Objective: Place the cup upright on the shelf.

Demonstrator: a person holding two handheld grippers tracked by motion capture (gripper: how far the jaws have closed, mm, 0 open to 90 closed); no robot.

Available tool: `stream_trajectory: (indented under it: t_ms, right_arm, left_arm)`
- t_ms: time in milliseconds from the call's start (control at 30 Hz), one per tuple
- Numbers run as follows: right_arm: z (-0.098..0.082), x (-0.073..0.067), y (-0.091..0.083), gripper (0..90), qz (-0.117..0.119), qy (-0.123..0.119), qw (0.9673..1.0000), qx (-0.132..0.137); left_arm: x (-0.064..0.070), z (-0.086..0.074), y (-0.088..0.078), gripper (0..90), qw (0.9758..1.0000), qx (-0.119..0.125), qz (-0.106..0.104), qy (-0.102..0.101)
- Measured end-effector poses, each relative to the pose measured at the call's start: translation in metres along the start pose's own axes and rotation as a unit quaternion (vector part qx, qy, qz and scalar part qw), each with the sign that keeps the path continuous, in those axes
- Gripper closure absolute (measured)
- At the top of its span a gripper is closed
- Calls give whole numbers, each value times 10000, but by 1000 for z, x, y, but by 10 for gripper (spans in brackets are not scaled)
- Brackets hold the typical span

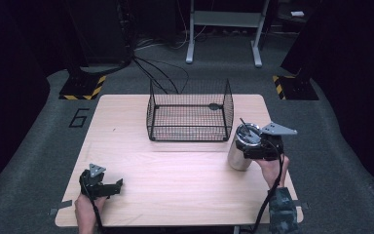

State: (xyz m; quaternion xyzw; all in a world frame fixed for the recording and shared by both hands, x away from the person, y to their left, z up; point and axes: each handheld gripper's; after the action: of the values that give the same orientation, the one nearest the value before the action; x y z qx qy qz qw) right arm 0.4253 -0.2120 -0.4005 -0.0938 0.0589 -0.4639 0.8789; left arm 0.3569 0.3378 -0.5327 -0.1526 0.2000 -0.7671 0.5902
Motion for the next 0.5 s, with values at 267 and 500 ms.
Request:
stream_trajectory:
  t_ms: [267, 500]
  right_arm:
    - [8, -9, 5, 35, 128, -64, 9999, -12]
    - [14, -16, 14, 35, 255, -72, 9996, -53]
  left_arm:
    - [0, 0, 0, 4, 10000, -3, 1, 8]
    - [0, 0, 0, 4, 10000, 0, 3, 4]
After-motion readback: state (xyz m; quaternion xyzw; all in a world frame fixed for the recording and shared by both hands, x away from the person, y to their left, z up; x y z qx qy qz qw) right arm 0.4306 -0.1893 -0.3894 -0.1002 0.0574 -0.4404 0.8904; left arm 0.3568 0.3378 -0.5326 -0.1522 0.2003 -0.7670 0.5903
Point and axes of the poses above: each handheld gripper's, and its own axes: y roughly forward along the jaws, z roughly out of its top, x roughly to its right, and after that the axes turned 14 degrees about x, right-handed
